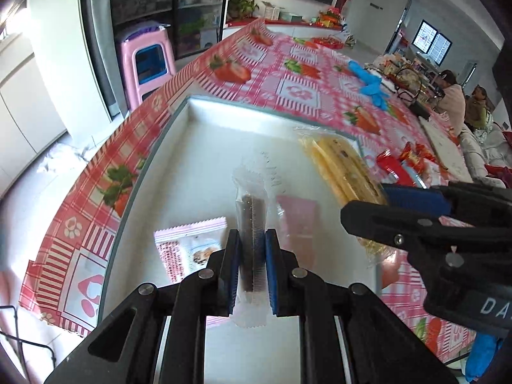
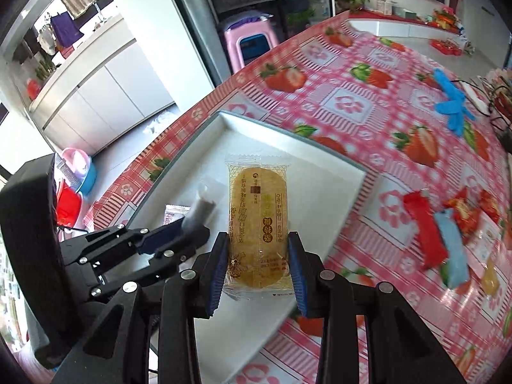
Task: Organize snacks
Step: 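Carry both held packets over the white tray, then open both grippers to drop the packets into the white tray, then move the left gripper to the red bar while the right approaches the yellow bar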
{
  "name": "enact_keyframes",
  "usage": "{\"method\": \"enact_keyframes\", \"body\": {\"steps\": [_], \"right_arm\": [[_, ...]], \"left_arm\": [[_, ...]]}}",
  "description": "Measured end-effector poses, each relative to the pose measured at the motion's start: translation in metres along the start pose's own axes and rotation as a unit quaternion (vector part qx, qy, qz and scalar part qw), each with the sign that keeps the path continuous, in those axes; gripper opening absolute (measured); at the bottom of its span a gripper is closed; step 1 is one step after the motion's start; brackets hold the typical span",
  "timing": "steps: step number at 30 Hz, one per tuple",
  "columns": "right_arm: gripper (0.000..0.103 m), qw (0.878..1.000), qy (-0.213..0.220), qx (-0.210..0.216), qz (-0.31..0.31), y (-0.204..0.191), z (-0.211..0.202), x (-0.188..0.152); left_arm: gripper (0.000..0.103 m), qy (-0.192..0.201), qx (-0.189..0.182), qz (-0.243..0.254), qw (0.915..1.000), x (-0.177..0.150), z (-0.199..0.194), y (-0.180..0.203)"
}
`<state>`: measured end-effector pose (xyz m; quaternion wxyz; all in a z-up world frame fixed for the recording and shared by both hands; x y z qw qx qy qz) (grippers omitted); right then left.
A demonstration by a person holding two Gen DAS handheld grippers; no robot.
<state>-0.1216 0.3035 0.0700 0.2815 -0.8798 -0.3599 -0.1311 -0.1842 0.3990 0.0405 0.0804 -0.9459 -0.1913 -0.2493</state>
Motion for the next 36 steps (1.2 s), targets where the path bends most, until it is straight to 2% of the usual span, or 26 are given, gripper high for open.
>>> {"method": "enact_keyframes", "body": {"steps": [2,4,5,6,8,9,16,17,18,19,22,24,29,33,36], "right_arm": [[0.038,1.000,-0.005,-0.004,-0.001,0.000,0.005,0.002],[0.038,1.000,-0.008,-0.008,0.003,0.002,0.008,0.003],[0.038,1.000,-0.007,-0.007,0.008,0.003,0.008,0.004],[0.039,1.000,-0.006,-0.006,0.012,0.005,0.008,0.005],[0.062,1.000,-0.002,-0.007,0.018,0.009,0.005,0.005],[0.078,1.000,0.003,-0.011,0.017,0.010,0.002,0.005],[0.081,0.998,0.020,-0.033,0.051,0.045,-0.022,-0.005],[0.084,0.997,0.025,-0.031,0.066,0.057,-0.029,-0.010],[0.100,0.996,0.029,-0.030,0.074,0.063,-0.033,-0.013],[0.103,0.995,0.039,-0.032,0.088,0.076,-0.041,-0.019],[0.103,0.990,0.053,-0.043,0.122,0.110,-0.059,-0.033],[0.103,0.985,0.064,-0.065,0.149,0.136,-0.075,-0.044],[0.103,0.966,0.081,-0.105,0.222,0.207,-0.113,-0.079],[0.103,0.953,0.076,-0.128,0.263,0.252,-0.129,-0.107],[0.103,0.952,0.069,-0.142,0.262,0.266,-0.130,-0.119]], "left_arm": [[0.021,-0.001,0.010,0.000,0.9999,-0.002,0.003,-0.002],[0.040,-0.003,0.017,-0.002,0.9998,-0.002,0.005,-0.006],[0.059,-0.004,0.023,-0.006,0.9997,-0.001,0.005,-0.007],[0.071,-0.001,0.026,-0.012,0.9996,0.000,0.004,-0.009],[0.076,0.002,0.026,-0.017,0.9995,0.002,0.002,-0.012],[0.077,0.002,0.024,-0.018,0.9995,0.004,0.000,-0.013],[0.080,0.012,0.014,0.009,0.9998,0.017,-0.020,0.015],[0.080,0.017,0.011,0.022,0.9996,0.018,-0.024,0.025],[0.080,0.020,0.008,0.033,0.9992,0.020,-0.028,0.034],[0.080,0.024,0.003,0.046,0.9986,0.022,-0.032,0.045],[0.080,0.030,-0.006,0.081,0.9963,0.029,-0.039,0.080],[0.080,0.026,-0.018,0.097,0.9948,0.034,-0.039,0.104],[0.080,-0.013,-0.039,0.127,0.9910,0.044,-0.021,0.170],[0.080,-0.073,-0.053,0.118,0.9889,0.044,0.011,0.208],[0.080,-0.099,-0.047,0.091,0.9898,0.047,0.033,0.221]]}}
Point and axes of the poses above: each gripper's, at about its wrist camera, not at the fingertips, and z roughly the way its jaws point, y to its right, x to its top, the point moved 1 cm from there along z, roughly the way its jaws point, and after that the axes turned 14 degrees about x, right-handed, at the moved point
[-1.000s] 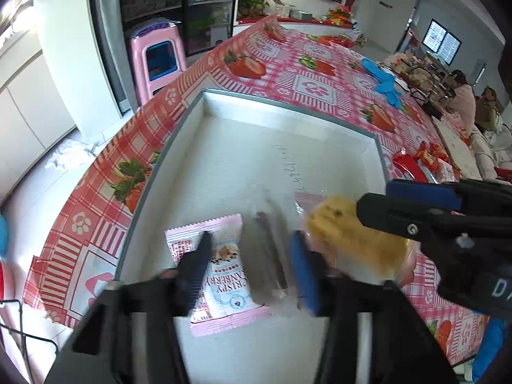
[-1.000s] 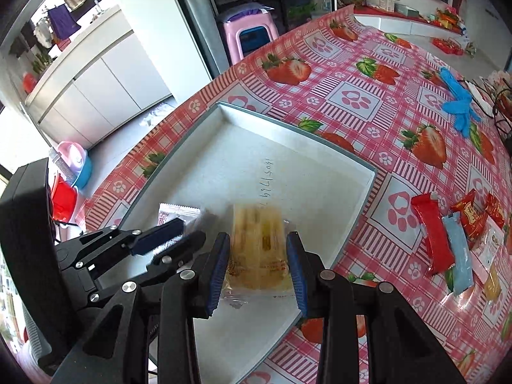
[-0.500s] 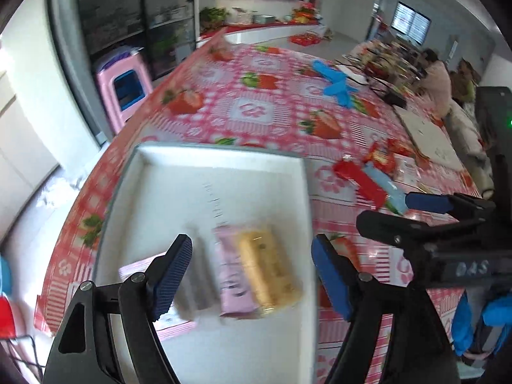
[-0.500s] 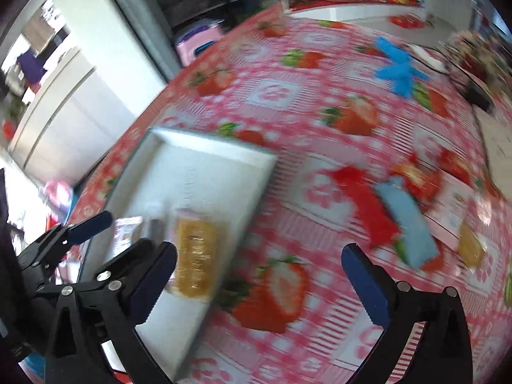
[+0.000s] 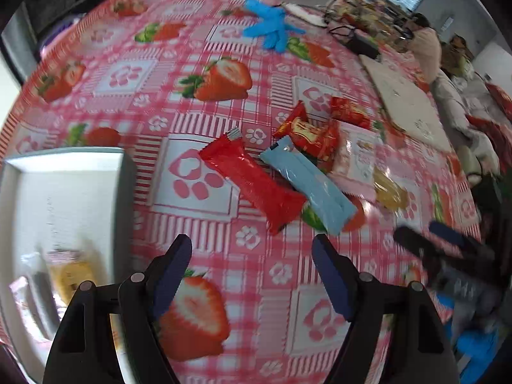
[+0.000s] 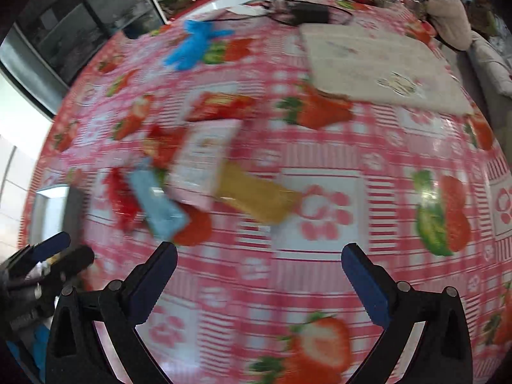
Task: Organize snacks
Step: 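Move the left gripper to the red bar while the right approaches the yellow bar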
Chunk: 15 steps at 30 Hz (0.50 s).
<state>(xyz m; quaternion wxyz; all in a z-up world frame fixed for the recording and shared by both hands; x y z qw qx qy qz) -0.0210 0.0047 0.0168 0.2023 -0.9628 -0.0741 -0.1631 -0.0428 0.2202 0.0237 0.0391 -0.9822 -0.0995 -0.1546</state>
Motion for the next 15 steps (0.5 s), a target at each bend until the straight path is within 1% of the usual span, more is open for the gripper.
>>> {"method": "enact_keyframes", "body": {"steps": [2,7,9,12,15], "right_arm": [[0.103,1.000,-0.001,-0.004,-0.015,0.004,0.001,-0.001],[0.103,0.994,0.000,-0.039,-0.100,-0.003,0.014,0.004],[0.103,0.990,-0.001,-0.047,-0.131,-0.010,0.022,0.009],[0.103,0.986,-0.005,-0.043,-0.161,-0.019,0.033,0.016],[0.101,0.986,-0.017,-0.040,-0.163,-0.025,0.044,0.023]], "left_arm": [[0.080,-0.006,0.010,-0.016,0.9998,0.006,0.009,0.002],[0.081,-0.019,0.027,-0.045,0.9984,0.017,0.026,0.000],[0.082,-0.010,0.037,-0.046,0.9982,0.021,0.026,0.001],[0.084,-0.006,0.050,-0.036,0.9981,0.024,0.029,0.007],[0.084,0.002,0.070,-0.023,0.9973,0.027,0.031,0.012]]}}
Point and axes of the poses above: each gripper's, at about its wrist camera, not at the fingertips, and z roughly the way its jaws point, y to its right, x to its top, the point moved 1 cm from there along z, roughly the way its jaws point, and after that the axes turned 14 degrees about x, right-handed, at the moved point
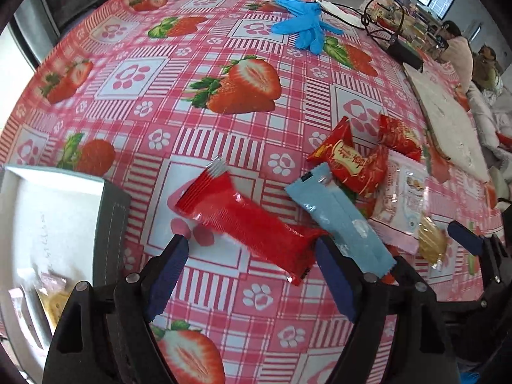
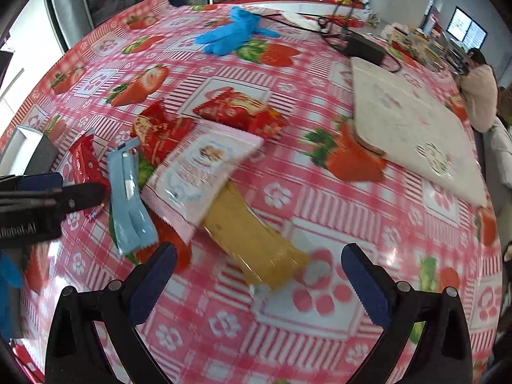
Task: Organize snacks
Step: 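Move the left gripper to the red bar while the right approaches the yellow bar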
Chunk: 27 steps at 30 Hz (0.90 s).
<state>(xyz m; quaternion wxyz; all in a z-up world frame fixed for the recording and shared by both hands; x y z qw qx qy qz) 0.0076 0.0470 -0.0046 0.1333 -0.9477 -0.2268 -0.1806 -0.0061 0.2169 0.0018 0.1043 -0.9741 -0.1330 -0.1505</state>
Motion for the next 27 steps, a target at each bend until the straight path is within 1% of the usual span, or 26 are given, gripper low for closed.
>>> {"method": "enact_keyframes", "body": {"steps": [1,2,3,4,5,6,7,8,9,10,11,14,15,17,19,20,22,23,24,25,26,27], "right_arm": [[0.092,1.000,0.000,0.011,0.003,-0.002,0.001,0.001],[0.088,1.000,0.004,0.013,0.004,-0.004,0.000,0.002],[0.076,1.000,0.005,0.010,0.002,-0.006,-0.001,0.003],[0.061,1.000,0.003,0.012,0.006,-0.008,-0.002,0.003],[0.051,1.000,0.002,0.012,0.010,-0.009,-0.005,0.003],[0.034,1.000,-0.001,0.012,0.014,-0.010,-0.006,0.003],[0.029,1.000,-0.004,0.013,0.020,-0.009,-0.008,0.001],[0.029,1.000,-0.003,0.013,0.022,-0.009,-0.009,-0.003],[0.029,1.000,-0.002,0.010,0.023,-0.009,-0.013,-0.010],[0.029,1.000,-0.001,0.008,0.025,-0.008,-0.016,-0.016],[0.029,1.000,0.000,0.009,0.029,-0.007,-0.019,-0.022],[0.029,0.999,0.003,0.009,0.052,-0.001,-0.033,-0.048],[0.029,0.998,0.004,0.007,0.059,0.001,-0.037,-0.058],[0.029,0.997,0.009,0.001,0.077,0.005,-0.049,-0.082],[0.029,0.996,0.013,-0.001,0.090,0.005,-0.059,-0.102],[0.029,0.995,0.014,0.001,0.095,0.004,-0.064,-0.114],[0.029,0.995,0.016,0.002,0.093,-0.001,-0.073,-0.134],[0.030,0.996,0.019,0.000,0.092,-0.003,-0.075,-0.140],[0.039,0.995,0.024,-0.001,0.094,-0.003,-0.077,-0.145],[0.077,0.994,0.030,-0.005,0.102,-0.002,-0.078,-0.150],[0.093,0.993,0.039,-0.015,0.112,0.001,-0.079,-0.154],[0.098,0.991,0.052,-0.015,0.122,0.004,-0.080,-0.158]], "left_arm": [[0.084,0.005,0.007,0.005,0.9999,0.000,0.000,0.002],[0.084,0.009,0.012,0.011,0.9998,0.001,0.001,0.004],[0.080,0.017,0.017,0.018,0.9995,0.001,0.000,0.007],[0.076,0.025,0.018,0.024,0.9992,0.000,-0.001,0.008],[0.063,0.033,0.015,0.030,0.9989,0.000,-0.003,0.009],[0.046,0.039,0.011,0.036,0.9985,-0.001,-0.006,0.010],[0.037,0.041,0.007,0.042,0.9982,-0.003,-0.008,0.010],[0.025,0.041,-0.001,0.047,0.9981,-0.005,-0.010,0.009],[0.016,0.039,-0.008,0.051,0.9979,-0.009,-0.011,0.009],[0.013,0.041,-0.012,0.057,0.9974,-0.015,-0.014,0.009],[0.011,0.048,-0.011,0.068,0.9965,-0.025,-0.017,0.008],[0.011,0.077,-0.008,0.106,0.9914,-0.062,-0.029,0.009],[0.011,0.085,-0.014,0.117,0.9894,-0.080,-0.034,0.008],[0.011,0.095,-0.024,0.130,0.9866,-0.107,-0.045,0.008],[0.012,0.101,-0.021,0.139,0.9849,-0.125,-0.052,0.007],[0.013,0.102,-0.016,0.139,0.9849,-0.129,-0.054,0.005],[0.025,0.109,-0.015,0.123,0.9862,-0.126,-0.058,0.000],[0.046,0.111,-0.013,0.105,0.9881,-0.116,-0.059,-0.003],[0.070,0.109,-0.012,0.085,0.9903,-0.108,-0.060,-0.007],[0.076,0.107,-0.016,0.060,0.9923,-0.098,-0.061,-0.012],[0.079,0.106,-0.028,0.027,0.9936,-0.084,-0.063,-0.017],[0.079,0.099,-0.036,0.004,0.9944,-0.071,-0.062,-0.020]]}}
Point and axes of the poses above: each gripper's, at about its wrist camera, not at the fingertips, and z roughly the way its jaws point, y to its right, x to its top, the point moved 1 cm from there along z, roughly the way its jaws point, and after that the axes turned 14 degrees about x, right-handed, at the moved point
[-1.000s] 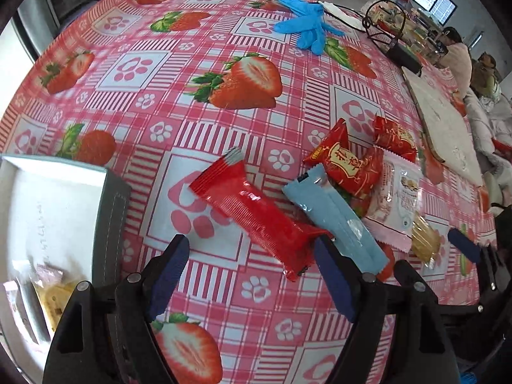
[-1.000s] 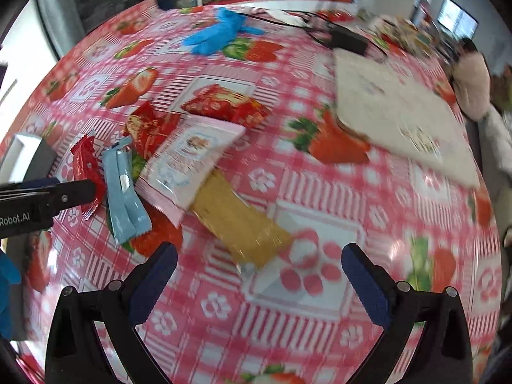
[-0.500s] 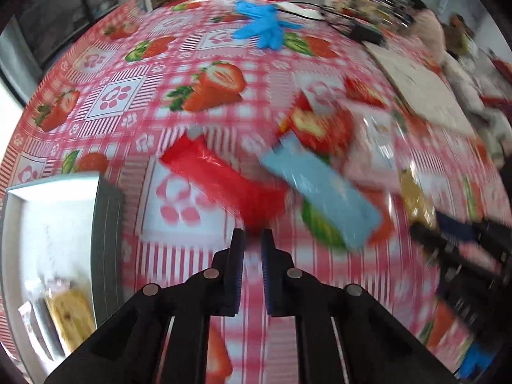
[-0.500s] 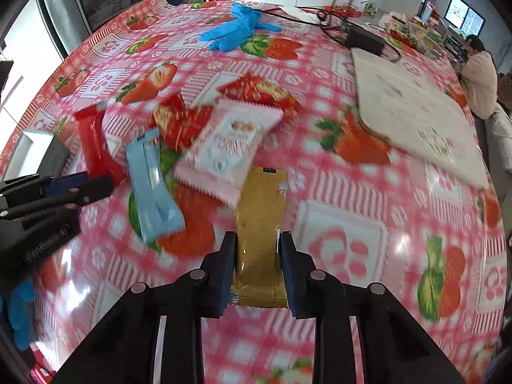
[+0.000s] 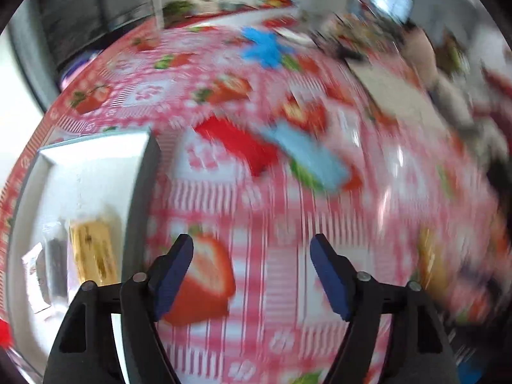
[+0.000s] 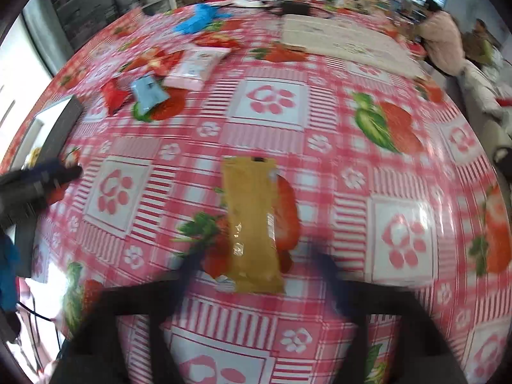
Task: Organize snacks
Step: 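Move the left gripper to the red bar while the right approaches the yellow bar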
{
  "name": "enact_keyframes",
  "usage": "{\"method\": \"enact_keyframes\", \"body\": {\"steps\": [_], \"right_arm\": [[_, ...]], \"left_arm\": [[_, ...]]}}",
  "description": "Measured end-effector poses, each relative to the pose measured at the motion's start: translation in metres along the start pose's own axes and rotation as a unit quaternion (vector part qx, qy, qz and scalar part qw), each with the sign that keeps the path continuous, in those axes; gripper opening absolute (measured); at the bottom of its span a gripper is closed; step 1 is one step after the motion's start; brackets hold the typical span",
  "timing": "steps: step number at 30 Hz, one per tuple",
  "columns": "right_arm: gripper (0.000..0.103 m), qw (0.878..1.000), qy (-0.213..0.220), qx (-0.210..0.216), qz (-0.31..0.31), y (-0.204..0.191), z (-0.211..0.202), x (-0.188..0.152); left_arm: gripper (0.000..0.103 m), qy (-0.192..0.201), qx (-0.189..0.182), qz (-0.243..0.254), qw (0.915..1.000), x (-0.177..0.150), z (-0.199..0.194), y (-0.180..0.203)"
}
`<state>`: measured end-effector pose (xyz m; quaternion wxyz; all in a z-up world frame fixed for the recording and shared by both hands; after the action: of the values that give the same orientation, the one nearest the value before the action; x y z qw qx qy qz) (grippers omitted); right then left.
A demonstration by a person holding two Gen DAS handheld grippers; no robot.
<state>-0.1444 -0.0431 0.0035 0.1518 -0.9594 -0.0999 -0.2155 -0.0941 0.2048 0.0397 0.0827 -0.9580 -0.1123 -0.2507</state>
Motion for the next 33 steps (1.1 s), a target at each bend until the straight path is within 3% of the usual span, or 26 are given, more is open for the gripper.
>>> {"method": "enact_keyframes", "body": {"steps": [2,6,9,14,16,18,21,23,26,27,28,30,33], "right_arm": [[0.099,1.000,0.004,0.013,0.013,0.005,0.004,-0.004],[0.103,0.999,0.026,-0.023,-0.019,-0.004,0.010,-0.009],[0.103,0.998,0.055,-0.021,-0.018,-0.005,0.009,-0.013],[0.103,0.996,0.083,-0.019,-0.030,-0.006,0.008,-0.018],[0.103,0.996,0.084,-0.017,-0.031,-0.006,0.007,-0.019],[0.103,0.996,0.085,-0.017,-0.032,-0.006,0.007,-0.018],[0.103,0.996,0.085,-0.017,-0.032,-0.006,0.008,-0.019],[0.103,0.996,0.085,-0.017,-0.032,-0.006,0.008,-0.019],[0.103,0.996,0.085,-0.017,-0.032,-0.006,0.008,-0.018],[0.103,0.996,0.085,-0.017,-0.032,-0.006,0.008,-0.018],[0.103,0.996,0.085,-0.017,-0.032,-0.006,0.008,-0.018],[0.103,0.996,0.085,-0.017,-0.032,-0.006,0.008,-0.018],[0.103,0.996,0.086,-0.017,-0.032,-0.006,0.008,-0.018]], "left_arm": [[0.079,-0.020,-0.004,-0.032,0.9993,0.019,0.010,-0.004],[0.079,-0.060,0.026,-0.087,0.9940,0.048,0.044,-0.007],[0.079,-0.094,0.044,-0.111,0.9884,0.054,0.070,-0.005],[0.079,-0.065,0.087,-0.082,0.9907,0.064,0.075,0.009],[0.069,-0.045,0.102,-0.055,0.9923,0.061,0.075,0.014],[0.029,-0.026,0.079,-0.030,0.9961,0.057,0.070,0.019],[0.009,-0.026,0.059,-0.003,0.9979,0.044,0.061,0.023],[0.008,-0.023,0.044,0.009,0.9987,0.027,0.051,0.022],[0.009,-0.028,0.023,0.002,0.9993,0.009,0.038,0.014],[0.015,-0.028,0.017,-0.015,0.9994,0.009,0.034,0.010],[0.023,-0.024,0.011,-0.032,0.9991,0.013,0.030,0.006],[0.078,-0.017,0.017,-0.057,0.9981,0.026,0.029,-0.001],[0.082,0.001,0.030,-0.086,0.9958,0.044,0.031,-0.008]]}}
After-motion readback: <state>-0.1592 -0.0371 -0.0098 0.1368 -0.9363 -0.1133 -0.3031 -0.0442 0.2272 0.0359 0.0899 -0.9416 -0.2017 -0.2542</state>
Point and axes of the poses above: each gripper's, at about its wrist camera, not at the fingertips, and z roughly the way its jaws point, y to its right, x to its top, the point moved 1 cm from there along z, roughly the way its jaws point, and after that the axes turned 14 degrees about x, right-handed, at the moved point
